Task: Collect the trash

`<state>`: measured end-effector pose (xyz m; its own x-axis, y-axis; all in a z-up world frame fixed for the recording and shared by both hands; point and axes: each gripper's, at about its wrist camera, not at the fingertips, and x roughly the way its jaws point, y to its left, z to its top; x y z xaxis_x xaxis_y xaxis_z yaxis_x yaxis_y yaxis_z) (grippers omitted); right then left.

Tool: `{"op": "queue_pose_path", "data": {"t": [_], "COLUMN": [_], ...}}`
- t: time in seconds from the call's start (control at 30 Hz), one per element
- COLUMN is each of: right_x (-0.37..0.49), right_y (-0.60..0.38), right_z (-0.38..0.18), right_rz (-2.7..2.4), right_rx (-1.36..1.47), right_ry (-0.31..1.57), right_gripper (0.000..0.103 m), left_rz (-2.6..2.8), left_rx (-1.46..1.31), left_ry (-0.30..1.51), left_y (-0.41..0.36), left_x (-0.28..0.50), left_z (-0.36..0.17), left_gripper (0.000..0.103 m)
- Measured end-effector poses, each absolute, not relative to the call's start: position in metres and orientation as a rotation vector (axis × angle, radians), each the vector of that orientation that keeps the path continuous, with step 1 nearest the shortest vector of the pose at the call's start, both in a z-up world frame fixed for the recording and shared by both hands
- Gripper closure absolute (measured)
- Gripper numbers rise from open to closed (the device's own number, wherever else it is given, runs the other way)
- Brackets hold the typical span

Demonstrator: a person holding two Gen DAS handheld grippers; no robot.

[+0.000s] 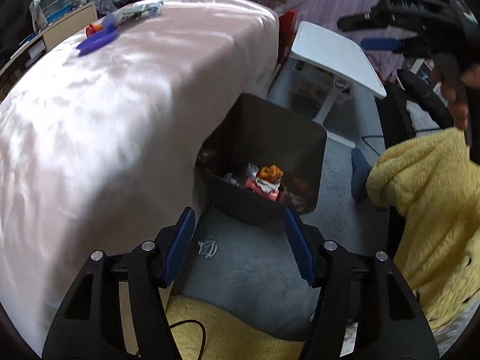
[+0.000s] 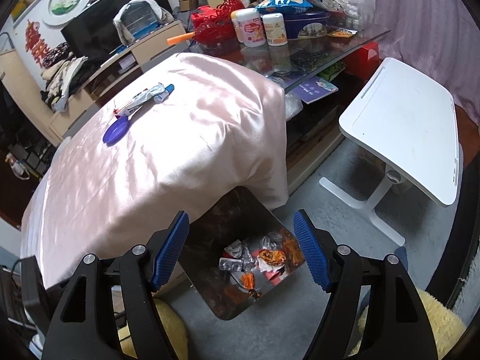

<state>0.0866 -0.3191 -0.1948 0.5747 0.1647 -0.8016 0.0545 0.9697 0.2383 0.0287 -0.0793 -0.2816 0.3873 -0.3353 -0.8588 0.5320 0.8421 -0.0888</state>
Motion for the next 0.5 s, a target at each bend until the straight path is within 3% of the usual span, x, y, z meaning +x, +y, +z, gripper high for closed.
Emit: {"op": "queue_pose_path", "data": {"t": [0.17, 0.5], "right_x": [0.089, 0.091], "right_y": [-0.319, -0.330], "right_z": [-0.208, -0.226], "right_rz": [0.055, 0.032], "right_rx": [0.247, 0.284], "right_ry": [0.983, 0.991], "right_gripper": [0.030, 0.030], "left_rz": [-0.592, -0.696], "left_rx": [0.326, 0.696], "left_ry": [1.032, 1.001], "left_y": [-0.079, -0.112], "left_x": [0.015, 0.016], "left_z": [-0.336, -0.445], "left_gripper": [0.057, 0.056]}}
